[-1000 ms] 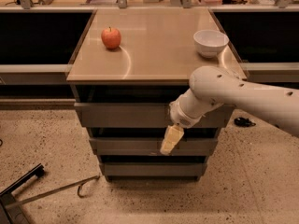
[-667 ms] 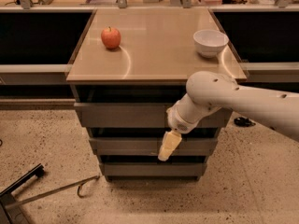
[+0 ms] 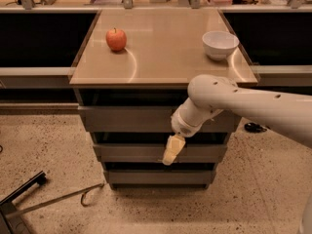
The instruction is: Close top drawer
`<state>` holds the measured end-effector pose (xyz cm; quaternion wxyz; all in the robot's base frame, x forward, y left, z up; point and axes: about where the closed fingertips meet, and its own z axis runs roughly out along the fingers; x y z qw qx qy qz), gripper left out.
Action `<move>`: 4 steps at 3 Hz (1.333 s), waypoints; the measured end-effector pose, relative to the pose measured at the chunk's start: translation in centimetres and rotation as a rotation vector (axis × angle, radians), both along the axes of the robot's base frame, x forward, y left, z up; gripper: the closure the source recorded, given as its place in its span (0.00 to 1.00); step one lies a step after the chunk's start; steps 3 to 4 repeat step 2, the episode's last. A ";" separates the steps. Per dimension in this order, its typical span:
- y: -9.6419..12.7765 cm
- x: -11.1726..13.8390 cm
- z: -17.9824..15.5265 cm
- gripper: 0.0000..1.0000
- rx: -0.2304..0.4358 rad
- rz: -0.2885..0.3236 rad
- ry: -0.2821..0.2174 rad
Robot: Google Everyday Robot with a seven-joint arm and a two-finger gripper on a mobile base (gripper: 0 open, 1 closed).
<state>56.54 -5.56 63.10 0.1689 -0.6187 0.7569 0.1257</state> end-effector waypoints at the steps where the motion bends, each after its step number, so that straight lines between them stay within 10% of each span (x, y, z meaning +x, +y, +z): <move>1: -0.5 1.9 1.0 0.00 -0.010 -0.013 -0.043; 4: -0.5 1.7 1.0 0.00 -0.010 -0.013 -0.043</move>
Offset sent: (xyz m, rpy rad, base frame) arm 0.0201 -0.0048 0.0098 -0.0104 -0.0425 -0.0126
